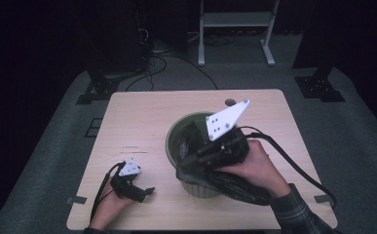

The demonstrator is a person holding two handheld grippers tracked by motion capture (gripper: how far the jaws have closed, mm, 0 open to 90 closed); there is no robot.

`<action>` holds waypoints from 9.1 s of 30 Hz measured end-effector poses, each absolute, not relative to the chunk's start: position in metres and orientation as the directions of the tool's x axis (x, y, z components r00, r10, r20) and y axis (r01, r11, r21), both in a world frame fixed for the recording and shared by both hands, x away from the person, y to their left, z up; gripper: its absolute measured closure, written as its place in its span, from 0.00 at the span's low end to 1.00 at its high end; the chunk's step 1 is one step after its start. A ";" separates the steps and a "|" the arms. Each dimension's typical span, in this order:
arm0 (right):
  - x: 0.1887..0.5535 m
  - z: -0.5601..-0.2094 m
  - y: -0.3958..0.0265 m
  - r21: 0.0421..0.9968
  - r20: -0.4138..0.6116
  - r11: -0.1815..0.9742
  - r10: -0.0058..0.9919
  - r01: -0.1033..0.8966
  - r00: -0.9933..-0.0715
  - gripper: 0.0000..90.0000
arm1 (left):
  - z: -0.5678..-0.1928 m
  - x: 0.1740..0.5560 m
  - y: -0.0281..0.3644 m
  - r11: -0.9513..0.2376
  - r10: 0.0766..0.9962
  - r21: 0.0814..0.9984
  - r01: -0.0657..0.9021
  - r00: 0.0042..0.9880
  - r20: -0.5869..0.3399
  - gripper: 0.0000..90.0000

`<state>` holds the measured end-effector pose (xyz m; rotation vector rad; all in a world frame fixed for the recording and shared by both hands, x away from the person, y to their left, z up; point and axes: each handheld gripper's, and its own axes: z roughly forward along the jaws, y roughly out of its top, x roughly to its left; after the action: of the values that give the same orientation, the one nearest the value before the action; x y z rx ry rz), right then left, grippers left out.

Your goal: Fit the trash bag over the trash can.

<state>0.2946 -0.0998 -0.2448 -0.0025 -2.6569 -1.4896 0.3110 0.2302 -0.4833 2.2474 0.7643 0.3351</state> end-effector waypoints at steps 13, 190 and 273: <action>0.365 -0.254 -0.103 0.829 0.073 0.538 0.161 0.150 -0.984 1.00 | -0.483 0.311 0.230 -0.561 0.611 0.712 0.422 0.791 0.012 0.00; 0.395 -0.258 -0.135 0.790 0.152 0.574 0.156 0.215 -0.976 0.89 | -0.291 0.379 0.107 -0.521 0.175 0.852 0.048 0.983 0.052 0.95; 0.372 -0.235 -0.207 0.890 0.145 0.387 0.258 0.240 -0.955 0.74 | -0.294 0.375 0.133 -0.482 0.246 0.875 0.046 0.966 0.084 0.99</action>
<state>0.3716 -0.2068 -0.2351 -0.4721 -2.6304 -1.6840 0.3748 0.1326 -0.2939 2.0659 0.2062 0.2403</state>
